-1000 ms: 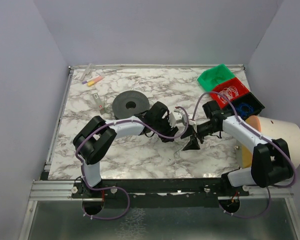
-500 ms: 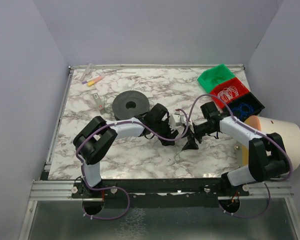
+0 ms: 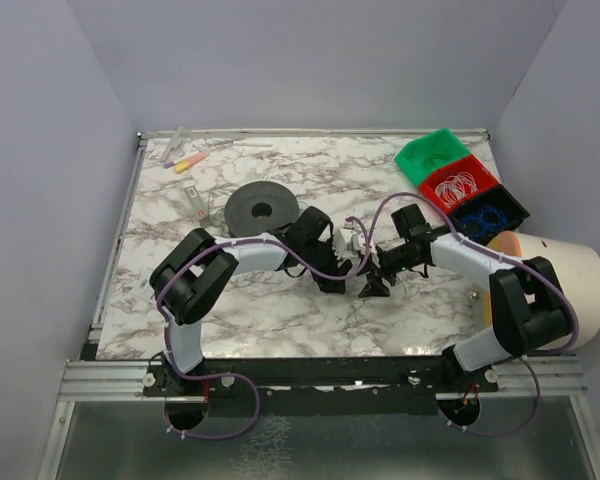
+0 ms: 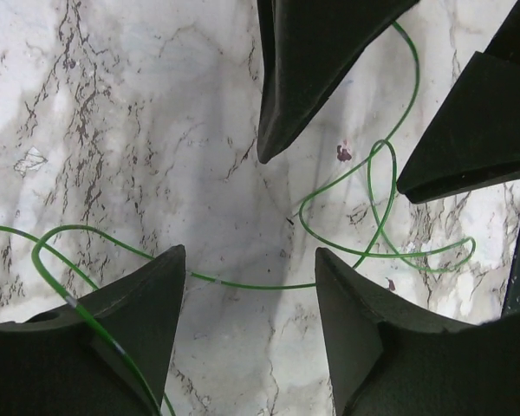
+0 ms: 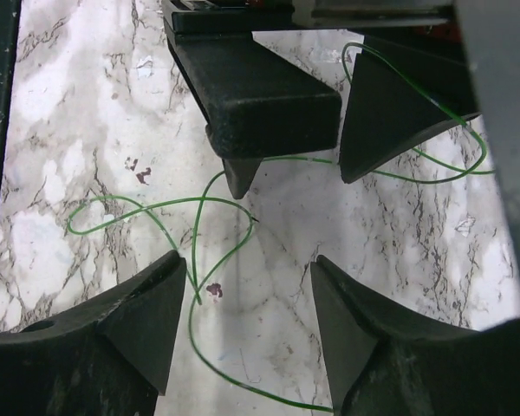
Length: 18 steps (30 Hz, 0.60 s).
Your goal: Wrap the cables
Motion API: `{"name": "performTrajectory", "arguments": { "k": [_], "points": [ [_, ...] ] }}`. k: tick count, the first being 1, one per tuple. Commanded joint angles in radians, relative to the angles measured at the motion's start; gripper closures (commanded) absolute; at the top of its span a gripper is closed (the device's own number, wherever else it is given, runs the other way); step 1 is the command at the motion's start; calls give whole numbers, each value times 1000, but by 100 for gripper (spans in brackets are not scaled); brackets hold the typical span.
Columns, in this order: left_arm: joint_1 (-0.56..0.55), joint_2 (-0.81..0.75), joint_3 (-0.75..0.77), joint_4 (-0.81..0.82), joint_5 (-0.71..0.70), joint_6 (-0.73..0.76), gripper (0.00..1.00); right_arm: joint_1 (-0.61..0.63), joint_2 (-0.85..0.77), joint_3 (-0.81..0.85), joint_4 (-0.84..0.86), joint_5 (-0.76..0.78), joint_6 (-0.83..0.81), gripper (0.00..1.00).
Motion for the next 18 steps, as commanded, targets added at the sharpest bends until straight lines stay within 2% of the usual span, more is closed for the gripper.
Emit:
{"name": "performTrajectory", "arguments": {
  "k": [1, 8, 12, 18],
  "points": [
    [25, 5, 34, 51, 67, -62, 37, 44, 27, -4, -83, 52, -78, 36],
    [39, 13, 41, 51, 87, -93, 37, 60, 55, 17, -161, 12, -132, 39],
    [54, 14, 28, 102, 113, -147, 37, 60, 56, 28, -204, -16, -160, 38],
    [84, 6, -6, 161, 150, -208, 37, -17, -6, 21, -122, -86, -52, 35]
  ]
}}
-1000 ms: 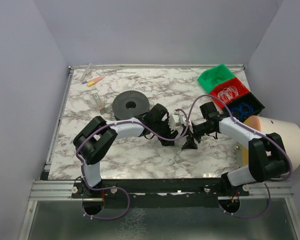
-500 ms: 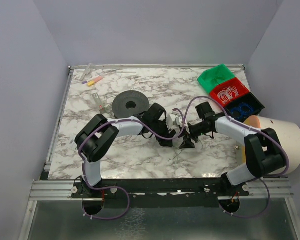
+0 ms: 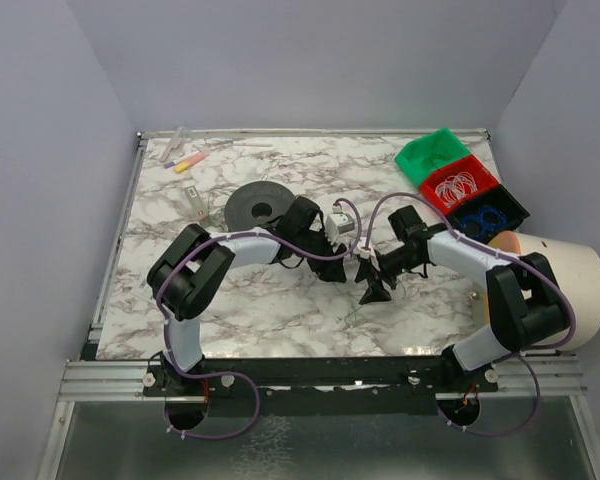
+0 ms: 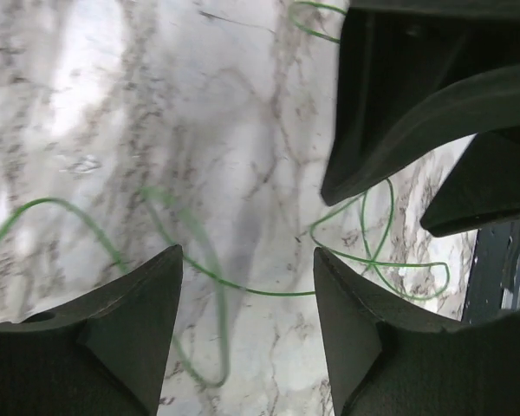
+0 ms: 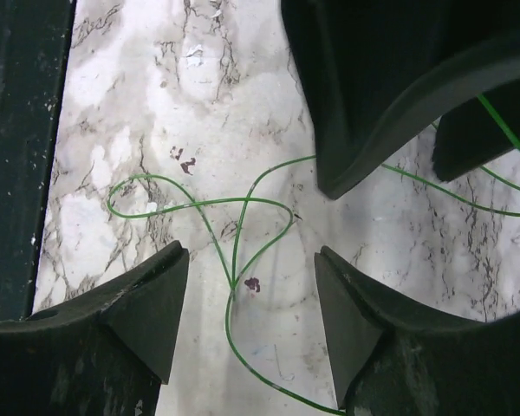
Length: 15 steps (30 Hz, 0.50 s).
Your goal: Wrap the cables
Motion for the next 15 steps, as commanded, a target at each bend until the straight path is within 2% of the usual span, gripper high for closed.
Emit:
{"name": "performTrajectory", "arguments": {
  "k": [1, 6, 15],
  "points": [
    [28, -4, -3, 99, 52, -95, 37, -40, -45, -16, -2, -62, 29, 34],
    [29, 3, 0, 104, 53, -106, 36, -51, -92, -37, 33, -63, 34, 32],
    [30, 7, 4, 102, 55, -115, 36, -22, -34, -47, 23, 23, 8, 33]
  ]
}}
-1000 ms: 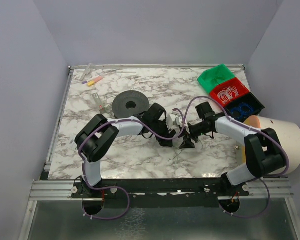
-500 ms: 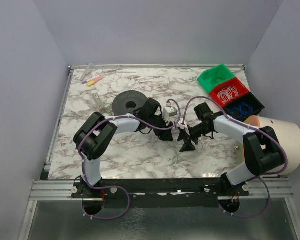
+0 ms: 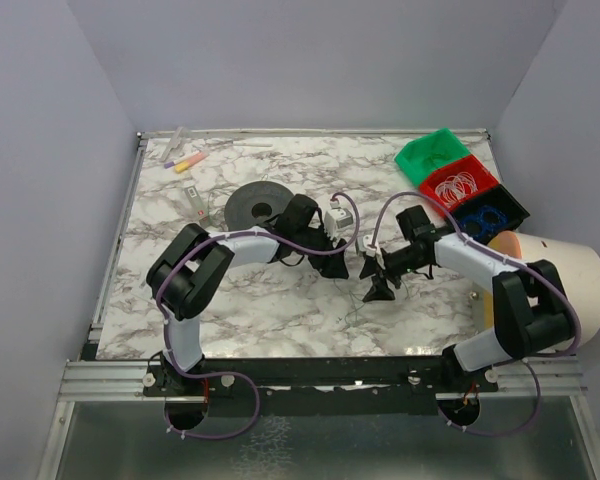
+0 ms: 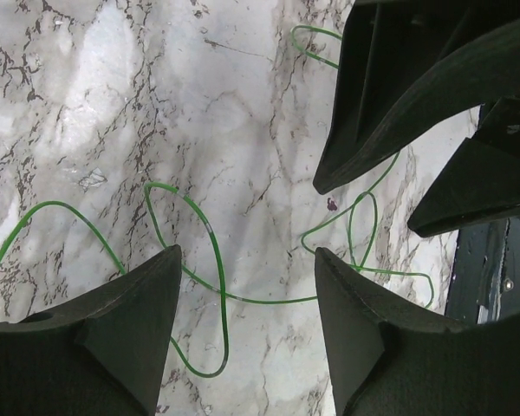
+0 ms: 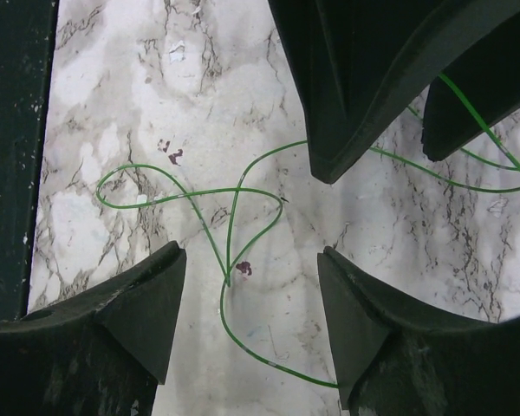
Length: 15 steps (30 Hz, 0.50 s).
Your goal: Wrap the cables
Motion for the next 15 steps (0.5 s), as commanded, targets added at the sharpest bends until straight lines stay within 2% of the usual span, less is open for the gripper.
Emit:
{"name": "performTrajectory", "arguments": {
  "k": [1, 6, 10, 11, 13, 15],
  "points": [
    [-2, 9, 4, 23, 32, -10, 36, 29, 30, -12, 1, 49, -17, 33],
    [2, 26, 8, 27, 41, -22, 35, 60, 52, -21, 63, 109, 34, 34],
    [15, 38, 12, 37, 54, -43, 35, 80, 68, -25, 88, 133, 57, 40],
    [18, 42, 14, 37, 57, -46, 35, 83, 70, -24, 94, 141, 60, 44],
    [23, 43, 16, 37, 59, -48, 35, 86, 79, -16, 90, 151, 63, 59],
    [25, 42, 19, 35, 59, -47, 34, 86, 86, 1, 75, 146, 62, 82]
  ]
}}
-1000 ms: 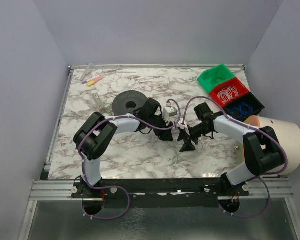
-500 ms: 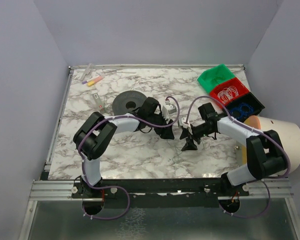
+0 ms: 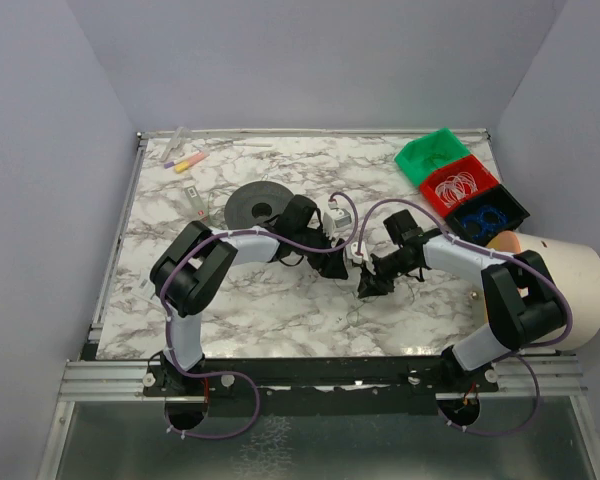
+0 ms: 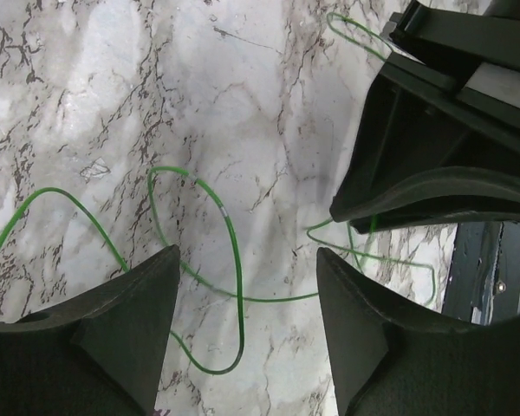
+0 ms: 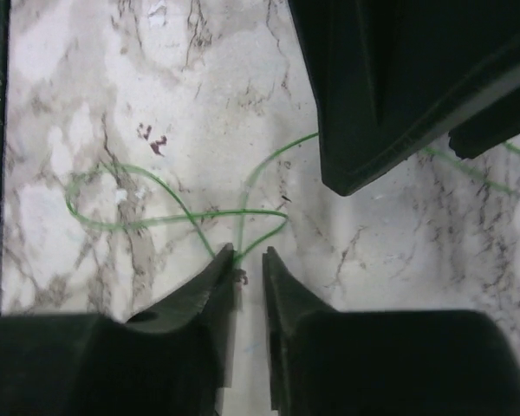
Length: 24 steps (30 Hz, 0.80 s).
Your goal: Wrap the cables
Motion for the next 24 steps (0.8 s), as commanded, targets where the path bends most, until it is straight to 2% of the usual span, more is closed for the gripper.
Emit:
{"name": "performTrajectory", "arguments": {
  "k": [1, 2, 3, 8, 13, 21, 24],
  "points": [
    [10, 15, 21, 16, 37, -10, 34, 9, 19, 20, 2, 32, 19, 92],
    [11, 17, 27, 6, 35, -3, 33, 8, 17, 25, -1, 29, 19, 98],
    [11, 19, 35, -4, 30, 7, 32, 8, 7, 30, -3, 28, 19, 99],
    [10, 13, 86, -71, 26, 82, 28, 8, -89, 54, -21, 21, 3, 99],
    [11, -25, 148, -175, 82, 211, 26, 6, -170, 101, -86, -2, -33, 99],
    [11, -112, 215, -336, 167, 390, 25, -12, -196, 145, -144, -24, -61, 100],
    [14, -138, 215, -364, 149, 419, 26, -20, -209, 154, -152, -18, -63, 100]
  ]
}}
